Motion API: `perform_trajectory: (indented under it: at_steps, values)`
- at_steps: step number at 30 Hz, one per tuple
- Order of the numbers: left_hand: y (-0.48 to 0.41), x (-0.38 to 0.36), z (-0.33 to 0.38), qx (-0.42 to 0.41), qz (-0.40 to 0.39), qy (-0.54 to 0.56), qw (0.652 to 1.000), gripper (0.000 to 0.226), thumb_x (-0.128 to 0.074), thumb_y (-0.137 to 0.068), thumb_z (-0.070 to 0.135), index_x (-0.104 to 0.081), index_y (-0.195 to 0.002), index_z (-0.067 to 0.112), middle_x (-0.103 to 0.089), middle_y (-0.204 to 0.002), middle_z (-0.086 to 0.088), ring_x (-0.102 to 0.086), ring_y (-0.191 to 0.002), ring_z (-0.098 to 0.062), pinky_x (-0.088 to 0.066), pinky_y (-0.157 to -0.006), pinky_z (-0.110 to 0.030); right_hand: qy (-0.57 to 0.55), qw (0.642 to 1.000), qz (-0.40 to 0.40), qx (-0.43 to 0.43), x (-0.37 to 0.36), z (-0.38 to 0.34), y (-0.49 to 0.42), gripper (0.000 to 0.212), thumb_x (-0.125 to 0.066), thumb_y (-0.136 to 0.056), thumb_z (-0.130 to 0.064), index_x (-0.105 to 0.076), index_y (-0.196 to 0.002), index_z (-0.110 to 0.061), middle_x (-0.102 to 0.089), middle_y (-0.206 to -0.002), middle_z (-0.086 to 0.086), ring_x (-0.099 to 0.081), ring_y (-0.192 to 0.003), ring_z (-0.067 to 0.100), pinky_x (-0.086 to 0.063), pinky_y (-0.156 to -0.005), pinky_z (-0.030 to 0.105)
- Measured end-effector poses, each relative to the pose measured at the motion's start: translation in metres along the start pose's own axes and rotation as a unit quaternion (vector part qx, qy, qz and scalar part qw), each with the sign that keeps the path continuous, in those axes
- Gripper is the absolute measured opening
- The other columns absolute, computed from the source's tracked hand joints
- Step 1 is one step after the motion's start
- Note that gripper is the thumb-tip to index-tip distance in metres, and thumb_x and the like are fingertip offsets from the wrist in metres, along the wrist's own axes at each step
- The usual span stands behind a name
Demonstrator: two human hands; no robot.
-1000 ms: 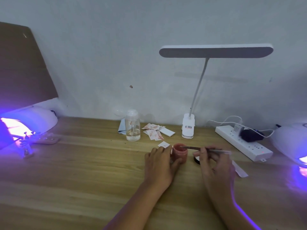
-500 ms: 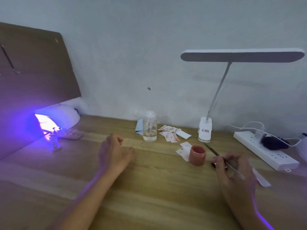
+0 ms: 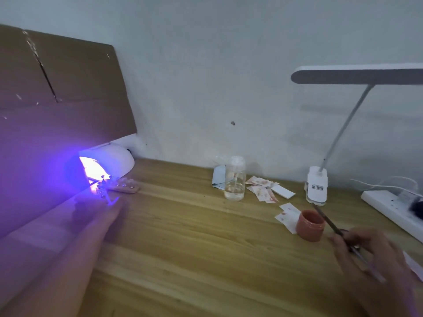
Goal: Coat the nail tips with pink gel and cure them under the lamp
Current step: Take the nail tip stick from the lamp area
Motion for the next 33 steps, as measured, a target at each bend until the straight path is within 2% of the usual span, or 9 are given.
perform_trajectory:
  at_steps: [2, 5, 8, 11, 18, 22, 25, 28, 33]
  values:
    - [-0.011, 0.0, -0.007, 0.033, -0.002, -0.028, 0.999, 0.06, -0.065, -0.095, 0.015, -0.035, -0.136, -0.018, -0.048, -0.126, -0.028, -0.043, -0.129, -0.046, -0.028, -0.099, -0.038, -0.009, 1.0, 0.018, 0.011, 0.0, -0.001, 0.001, 0.034, -0.076, -0.078, -0.026, -0.046, -0.086, -0.039, -0.063, -0.077, -0.006, -0.05, -0.082, 0.011, -0.032, -0.073, 0.025]
    - [-0.025, 0.011, -0.018, 0.049, 0.004, -0.084, 0.995, 0.069, -0.071, -0.086, 0.043, -0.047, -0.122, -0.011, -0.055, -0.116, -0.027, -0.057, -0.11, -0.04, -0.046, -0.085, -0.041, 0.004, 1.0, 0.021, 0.008, -0.001, 0.001, 0.001, 0.036, -0.079, -0.078, -0.022, -0.047, -0.085, -0.037, -0.06, -0.076, -0.008, -0.041, -0.084, 0.002, -0.036, -0.075, 0.032]
    - [-0.027, 0.017, -0.024, 0.006, -0.062, -0.127, 0.99, 0.063, -0.055, -0.074, 0.059, -0.063, -0.093, -0.001, -0.059, -0.103, -0.019, -0.059, -0.087, -0.03, -0.043, -0.069, -0.034, 0.013, 1.0, 0.005, 0.007, -0.001, -0.002, 0.0, 0.039, -0.082, -0.071, -0.009, -0.051, -0.084, -0.029, -0.061, -0.076, -0.005, -0.049, -0.083, 0.015, -0.039, -0.073, 0.036]
    - [-0.017, 0.025, -0.032, -0.051, -0.077, -0.168, 0.981, 0.052, -0.055, -0.089, 0.051, -0.063, -0.063, 0.007, -0.06, -0.094, -0.016, -0.062, -0.085, -0.03, -0.041, -0.065, -0.031, 0.011, 1.0, -0.026, -0.003, 0.004, -0.003, -0.003, 0.036, -0.081, -0.07, -0.005, -0.054, -0.083, -0.024, -0.062, -0.075, -0.005, -0.057, -0.081, 0.027, -0.045, -0.075, 0.041]
    - [0.028, 0.03, -0.025, -0.096, -0.133, -0.193, 0.967, 0.022, -0.076, -0.078, 0.042, -0.07, -0.07, 0.023, -0.067, -0.084, 0.005, -0.063, -0.081, -0.014, -0.042, -0.065, -0.027, 0.016, 0.999, -0.048, 0.017, 0.009, -0.002, -0.004, 0.029, -0.079, -0.073, -0.006, -0.055, -0.083, -0.017, -0.061, -0.073, -0.009, -0.06, -0.07, 0.026, -0.05, -0.075, 0.049]
    - [0.062, 0.001, -0.011, -0.122, -0.178, -0.13, 0.968, 0.024, -0.083, -0.074, 0.033, -0.064, -0.067, 0.02, -0.064, -0.073, 0.007, -0.062, -0.081, -0.013, -0.04, -0.057, -0.016, 0.02, 0.998, -0.058, 0.028, 0.01, -0.002, -0.003, 0.029, -0.08, -0.072, -0.005, -0.056, -0.084, -0.015, -0.058, -0.072, -0.012, -0.057, -0.068, 0.023, -0.048, -0.078, 0.048]
    - [0.072, -0.013, -0.003, -0.144, -0.231, -0.129, 0.954, 0.036, -0.086, -0.068, 0.046, -0.063, -0.085, 0.025, -0.068, -0.085, 0.013, -0.064, -0.087, -0.01, -0.047, -0.073, -0.023, 0.021, 0.998, -0.057, 0.012, 0.013, -0.004, 0.0, 0.029, -0.08, -0.073, -0.006, -0.054, -0.083, -0.017, -0.057, -0.072, -0.013, -0.053, -0.069, 0.021, -0.046, -0.08, 0.047]
    - [0.053, -0.003, -0.008, -0.122, -0.305, -0.073, 0.942, 0.014, -0.079, -0.083, 0.019, -0.065, -0.085, 0.023, -0.071, -0.081, 0.01, -0.064, -0.086, -0.013, -0.047, -0.065, -0.017, 0.016, 0.998, -0.063, 0.012, 0.015, 0.0, -0.002, 0.026, -0.078, -0.074, -0.003, -0.056, -0.086, -0.012, -0.063, -0.074, -0.004, -0.062, -0.073, 0.029, -0.049, -0.078, 0.058]
    - [0.006, 0.028, -0.035, -0.052, -0.173, -0.043, 0.983, 0.011, -0.071, -0.085, 0.005, -0.066, -0.086, 0.015, -0.068, -0.1, -0.012, -0.063, -0.082, -0.024, -0.046, -0.063, -0.028, 0.013, 0.997, -0.076, 0.019, 0.01, -0.001, -0.005, 0.024, -0.077, -0.075, -0.001, -0.058, -0.088, -0.006, -0.064, -0.077, 0.003, -0.064, -0.074, 0.034, -0.049, -0.076, 0.062]
Point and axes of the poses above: each hand's wrist, its own y-axis away from the middle knuckle, its own x-axis out of the back of the hand, z = x × y, the point moved 1 cm from there along -y, towards the middle knuckle
